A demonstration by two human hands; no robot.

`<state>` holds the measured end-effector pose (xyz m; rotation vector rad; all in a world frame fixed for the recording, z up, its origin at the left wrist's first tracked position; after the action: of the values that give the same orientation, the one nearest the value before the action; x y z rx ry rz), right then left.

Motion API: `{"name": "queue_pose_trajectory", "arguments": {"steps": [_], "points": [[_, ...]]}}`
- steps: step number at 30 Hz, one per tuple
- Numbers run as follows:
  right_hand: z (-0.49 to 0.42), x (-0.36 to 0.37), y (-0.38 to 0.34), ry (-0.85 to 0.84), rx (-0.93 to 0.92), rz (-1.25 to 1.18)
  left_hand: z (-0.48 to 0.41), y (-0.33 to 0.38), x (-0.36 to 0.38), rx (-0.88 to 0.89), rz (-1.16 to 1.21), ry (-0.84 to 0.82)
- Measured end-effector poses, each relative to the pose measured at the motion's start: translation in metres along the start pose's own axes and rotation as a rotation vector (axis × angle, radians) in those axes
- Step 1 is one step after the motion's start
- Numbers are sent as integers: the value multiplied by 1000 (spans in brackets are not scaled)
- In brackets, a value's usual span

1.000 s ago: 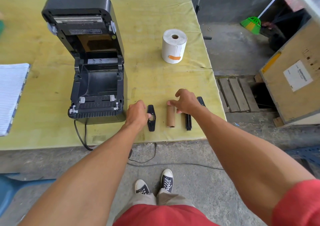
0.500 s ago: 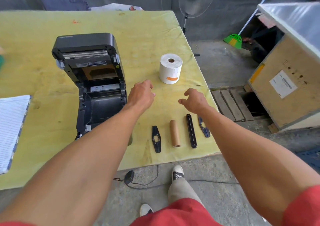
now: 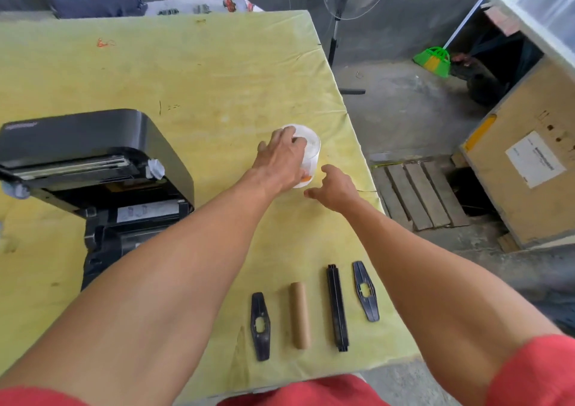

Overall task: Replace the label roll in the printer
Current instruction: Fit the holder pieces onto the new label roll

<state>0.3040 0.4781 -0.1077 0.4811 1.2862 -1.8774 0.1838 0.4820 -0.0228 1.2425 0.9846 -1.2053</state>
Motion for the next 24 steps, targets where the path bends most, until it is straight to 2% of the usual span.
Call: {"name": "queue_pose_trajectory", "arguments": {"steps": [5,7,12,18,21,24], "points": [[-23,1,-6,-16,-62,-46,-25,6,5,-55,-60,44],[-28,0,-11,-25,-88,-91,-31,9,9,-65,-75,13],[-36,-2,-15,-53,-110,-153,-36,-4,22,-173,82,-189],[-36,-3,-7,-86,-110,-171,-36,-19,11,-252,158,-156],[-29,-8,-11,-104,-129,-306,-23,-41,7,-381,390,-85],[-14,-15,-18,-163,-113,-558,2,-65,9,-546,879,-6]]}}
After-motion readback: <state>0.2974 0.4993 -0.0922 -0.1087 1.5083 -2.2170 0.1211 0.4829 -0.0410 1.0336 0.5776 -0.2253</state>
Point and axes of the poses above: each hand's wrist, its own z-axis away from the middle knuckle, its own x-axis out of the palm, y = z × x, the point moved 10 cm from there along -z, towards the middle knuckle
